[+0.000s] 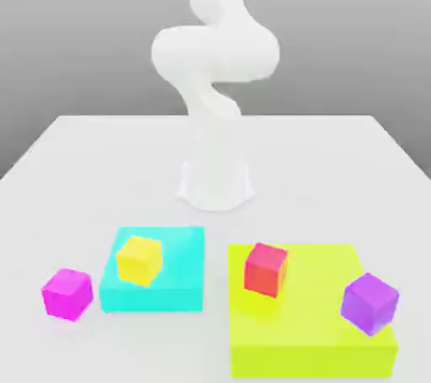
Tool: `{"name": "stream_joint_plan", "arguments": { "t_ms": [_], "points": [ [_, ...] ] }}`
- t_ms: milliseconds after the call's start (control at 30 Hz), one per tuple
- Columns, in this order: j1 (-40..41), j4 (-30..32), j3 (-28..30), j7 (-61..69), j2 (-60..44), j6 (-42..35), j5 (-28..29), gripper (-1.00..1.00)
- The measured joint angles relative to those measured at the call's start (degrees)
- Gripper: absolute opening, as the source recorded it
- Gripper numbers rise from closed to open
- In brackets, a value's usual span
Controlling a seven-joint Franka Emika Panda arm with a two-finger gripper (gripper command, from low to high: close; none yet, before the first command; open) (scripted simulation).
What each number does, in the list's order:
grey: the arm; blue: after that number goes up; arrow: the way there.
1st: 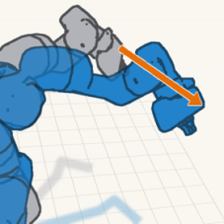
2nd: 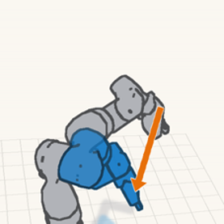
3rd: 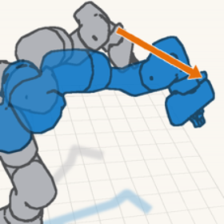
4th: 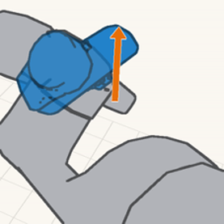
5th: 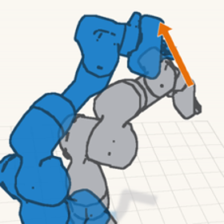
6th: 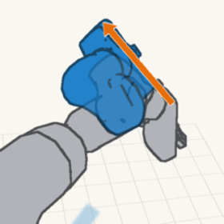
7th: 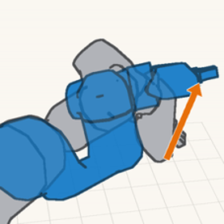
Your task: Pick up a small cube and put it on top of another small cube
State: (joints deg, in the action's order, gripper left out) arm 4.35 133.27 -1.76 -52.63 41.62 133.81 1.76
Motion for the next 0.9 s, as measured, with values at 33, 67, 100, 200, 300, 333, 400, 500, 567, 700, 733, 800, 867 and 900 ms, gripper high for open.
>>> {"name": "stream_joint_plan", "arguments": {
  "t_ms": [33,67,100,200,300,333,400,500,567,700,733,800,867,900],
  "points": [
    [1.9,0.6,-0.7,-2.9,-1.8,0.9,0.8,0.00],
    [3.7,1.2,-1.4,-5.7,-3.6,1.7,1.5,0.00],
    [5.4,1.8,-2.1,-8.5,-5.3,2.5,2.2,0.00],
    [10.4,3.6,-3.7,-16.6,-10.4,4.9,4.2,0.00],
    [15.0,5.4,-4.9,-24.6,-15.6,7.2,6.3,0.00],
    [16.4,5.9,-5.1,-27.3,-17.3,8.0,7.0,0.00],
    [19.1,7.1,-5.5,-32.6,-20.7,9.5,8.3,0.00],
    [22.6,8.8,-5.4,-40.4,-25.8,11.9,9.9,0.00],
    [24.9,10.0,-5.3,-45.3,-29.1,13.4,10.6,0.00],
    [28.0,12.4,-3.8,-54.4,-35.6,16.8,11.1,0.00],
    [29.0,13.0,-3.3,-56.4,-37.2,17.7,10.8,0.00],
    [30.8,14.3,-2.5,-59.9,-40.2,19.5,9.6,0.00],
    [32.4,15.5,-2.1,-62.8,-43.2,21.3,7.6,0.00],
    [32.8,16.2,-2.0,-64.0,-44.6,22.2,6.2,0.00]
  ]
}}
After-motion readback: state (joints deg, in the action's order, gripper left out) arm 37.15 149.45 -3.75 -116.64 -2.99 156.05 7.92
